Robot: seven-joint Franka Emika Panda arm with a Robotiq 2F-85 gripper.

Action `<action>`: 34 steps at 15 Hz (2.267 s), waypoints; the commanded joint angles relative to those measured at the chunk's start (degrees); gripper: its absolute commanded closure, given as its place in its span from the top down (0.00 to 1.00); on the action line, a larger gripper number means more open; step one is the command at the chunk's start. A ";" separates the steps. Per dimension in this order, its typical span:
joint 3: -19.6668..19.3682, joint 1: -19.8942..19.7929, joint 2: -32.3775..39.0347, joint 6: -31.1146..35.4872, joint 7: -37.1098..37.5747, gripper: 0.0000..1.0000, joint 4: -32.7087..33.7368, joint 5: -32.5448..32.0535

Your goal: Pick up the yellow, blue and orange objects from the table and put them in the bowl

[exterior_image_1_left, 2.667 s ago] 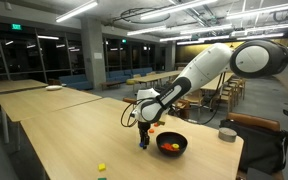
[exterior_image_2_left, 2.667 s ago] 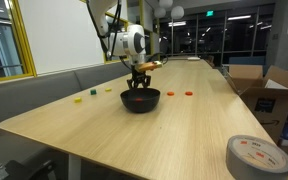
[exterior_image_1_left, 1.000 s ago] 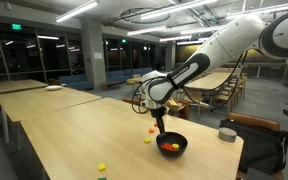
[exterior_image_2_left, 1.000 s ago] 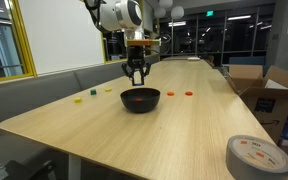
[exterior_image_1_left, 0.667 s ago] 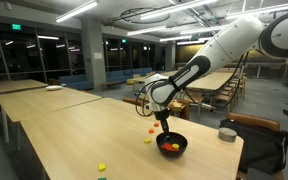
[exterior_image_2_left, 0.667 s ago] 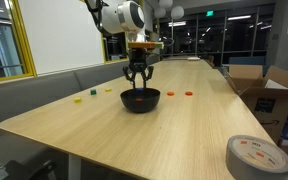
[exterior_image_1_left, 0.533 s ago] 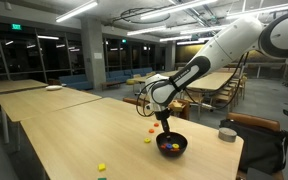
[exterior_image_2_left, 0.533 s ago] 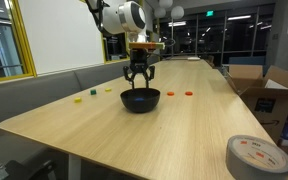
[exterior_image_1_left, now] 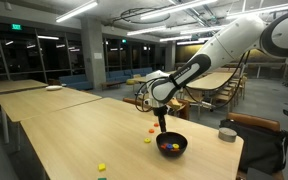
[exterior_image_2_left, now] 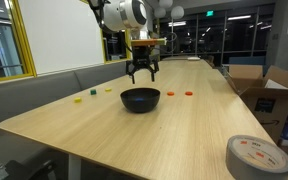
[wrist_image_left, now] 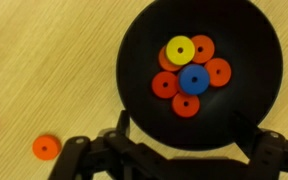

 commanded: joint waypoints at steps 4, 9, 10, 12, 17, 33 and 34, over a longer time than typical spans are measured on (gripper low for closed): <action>0.52 -0.36 0.66 9.62 2.31 1.00 1.05 1.97; -0.08 -0.32 5.58 8.33 9.01 1.00 5.26 5.15; -0.09 -0.40 6.69 8.24 9.76 1.00 6.17 5.43; 0.02 -0.69 9.17 7.92 10.42 1.00 8.61 5.93; 0.23 -1.61 14.49 7.62 10.39 1.00 14.60 6.67; 0.54 -1.98 21.82 9.15 14.37 1.00 21.37 7.82; 0.52 -1.90 21.75 9.38 14.74 1.00 21.18 7.79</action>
